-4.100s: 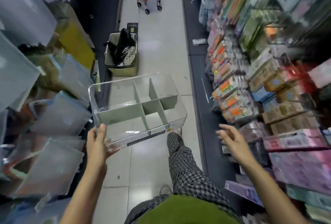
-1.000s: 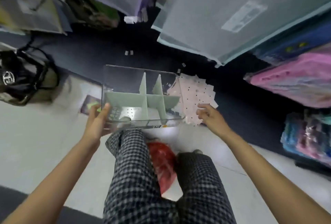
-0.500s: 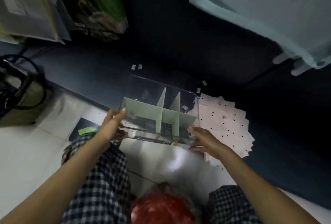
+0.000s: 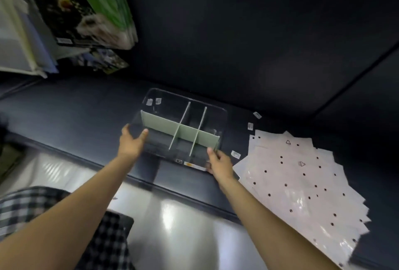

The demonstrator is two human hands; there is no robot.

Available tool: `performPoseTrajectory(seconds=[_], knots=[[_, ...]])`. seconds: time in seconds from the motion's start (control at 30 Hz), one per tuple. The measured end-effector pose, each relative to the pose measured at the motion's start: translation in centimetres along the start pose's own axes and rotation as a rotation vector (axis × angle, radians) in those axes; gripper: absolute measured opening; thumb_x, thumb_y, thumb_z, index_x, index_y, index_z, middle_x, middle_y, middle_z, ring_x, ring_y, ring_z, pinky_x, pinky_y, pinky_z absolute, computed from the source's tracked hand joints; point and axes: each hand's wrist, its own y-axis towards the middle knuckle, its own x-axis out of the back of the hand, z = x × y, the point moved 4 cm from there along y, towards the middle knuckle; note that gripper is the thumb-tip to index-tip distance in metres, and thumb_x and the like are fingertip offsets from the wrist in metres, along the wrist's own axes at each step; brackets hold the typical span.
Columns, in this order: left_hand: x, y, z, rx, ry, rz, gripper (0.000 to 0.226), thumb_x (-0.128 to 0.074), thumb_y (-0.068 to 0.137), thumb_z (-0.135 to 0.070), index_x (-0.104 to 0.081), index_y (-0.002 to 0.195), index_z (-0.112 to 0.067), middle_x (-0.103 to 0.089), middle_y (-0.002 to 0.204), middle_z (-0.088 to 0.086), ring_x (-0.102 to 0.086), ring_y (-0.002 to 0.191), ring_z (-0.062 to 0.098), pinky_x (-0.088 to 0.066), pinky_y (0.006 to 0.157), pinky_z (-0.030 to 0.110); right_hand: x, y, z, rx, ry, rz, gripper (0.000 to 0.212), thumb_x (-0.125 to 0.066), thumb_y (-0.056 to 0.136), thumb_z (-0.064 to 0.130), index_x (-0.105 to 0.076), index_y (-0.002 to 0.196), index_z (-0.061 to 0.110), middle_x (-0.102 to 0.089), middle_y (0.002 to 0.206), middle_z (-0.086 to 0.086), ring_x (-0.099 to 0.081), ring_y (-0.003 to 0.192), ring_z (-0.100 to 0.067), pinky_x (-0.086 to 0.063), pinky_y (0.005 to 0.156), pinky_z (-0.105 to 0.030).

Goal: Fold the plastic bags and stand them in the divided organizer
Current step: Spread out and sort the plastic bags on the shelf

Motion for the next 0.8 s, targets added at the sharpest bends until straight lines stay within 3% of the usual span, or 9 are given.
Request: performPoseTrajectory(seconds=[0.17, 0.27, 0.37, 0.4, 0.47, 0.57, 0.67, 0.8], knots=[[-1.5, 1.3, 1.9, 0.123, -0.172, 0.043, 0.067, -0.057, 0.092, -0.036, -0.022, 0.146, -0.018, -0.039, 0.145, 0.017, -0.041, 0.131, 0.036, -0.032, 0.110, 0.049, -0.9, 1.0, -0.2, 0.004, -0.094, -0.007, 0.059, -0.049, 0.092, 0.050, -0.043, 0.140, 0.017, -0.052, 0.137, -0.010, -0.050, 0.124, -0.031, -0.040, 0.105, -0.041], [-2.0, 0.9, 2.0, 0.129, -0.114, 0.024, 0.068, -0.057, 0.092, -0.037, -0.022, 0.147, -0.018, -0.038, 0.145, 0.018, -0.040, 0.130, 0.039, -0.033, 0.109, 0.051, -0.3, 0.8, 0.0, -0.016, -0.083, 0.116, 0.059, -0.051, 0.094, 0.042, -0.036, 0.144, 0.014, -0.045, 0.143, -0.011, -0.045, 0.130, -0.027, -0.036, 0.109, -0.040], [-2.7, -0.3, 1.3, 0.133, 0.098, -0.049, 0.066, -0.058, 0.092, -0.033, -0.026, 0.145, -0.010, -0.030, 0.147, 0.022, -0.036, 0.130, 0.042, -0.032, 0.109, 0.048, 1.5, -0.3, 0.1, -0.013, 0.023, 0.218, 0.058, -0.051, 0.095, 0.037, -0.032, 0.145, 0.016, -0.045, 0.143, -0.010, -0.046, 0.128, -0.024, -0.037, 0.109, -0.039], [-3.1, -1.2, 0.8, 0.106, 0.219, -0.104, 0.062, -0.057, 0.092, -0.030, -0.031, 0.142, -0.005, -0.029, 0.146, 0.026, -0.035, 0.128, 0.046, -0.032, 0.108, 0.048, 2.7, -0.8, 0.0, 0.065, -0.108, 0.192, 0.056, -0.051, 0.095, 0.037, -0.034, 0.145, 0.017, -0.045, 0.142, -0.010, -0.045, 0.128, -0.025, -0.036, 0.109, -0.037], [-4.6, -3.5, -0.5, -0.077, 0.423, -0.176, 0.048, -0.055, 0.093, -0.021, -0.040, 0.131, 0.002, -0.032, 0.140, 0.029, -0.036, 0.123, 0.050, -0.031, 0.102, 0.051, 5.5, -1.9, -1.1, 0.301, -0.629, 0.074, 0.053, -0.049, 0.095, 0.040, -0.036, 0.143, 0.023, -0.041, 0.144, -0.009, -0.035, 0.133, -0.029, -0.032, 0.109, -0.037], [-9.3, -7.7, -1.9, -0.494, 0.594, -0.008, 0.037, -0.056, 0.091, -0.014, -0.050, 0.125, 0.000, -0.044, 0.131, 0.025, -0.039, 0.118, 0.046, -0.032, 0.099, 0.049, 8.4, -3.8, -4.7, 0.530, -1.241, 0.092, 0.055, -0.046, 0.093, 0.042, -0.027, 0.145, 0.037, -0.017, 0.156, -0.001, -0.005, 0.144, -0.030, -0.006, 0.115, -0.054], [-13.4, -10.7, -1.1, -0.678, 0.786, 0.184, 0.042, -0.057, 0.091, -0.023, -0.050, 0.131, -0.014, -0.045, 0.139, 0.011, -0.035, 0.129, 0.035, -0.030, 0.105, 0.046, 11.3, -4.4, -8.1, 0.494, -1.410, 0.106, 0.058, -0.039, 0.092, 0.038, -0.015, 0.144, 0.047, 0.004, 0.159, 0.003, 0.016, 0.144, -0.032, 0.013, 0.105, -0.068], [-15.7, -12.0, 1.6, -0.660, 0.969, 0.302, 0.050, -0.049, 0.094, -0.035, -0.035, 0.142, -0.027, -0.029, 0.152, -0.004, -0.019, 0.141, 0.026, -0.021, 0.113, 0.044, 16.5, -3.8, -10.1, 0.376, -1.446, 0.070, 0.063, -0.035, 0.092, 0.031, -0.006, 0.144, 0.051, 0.010, 0.159, 0.003, 0.019, 0.143, -0.034, 0.010, 0.102, -0.072]])
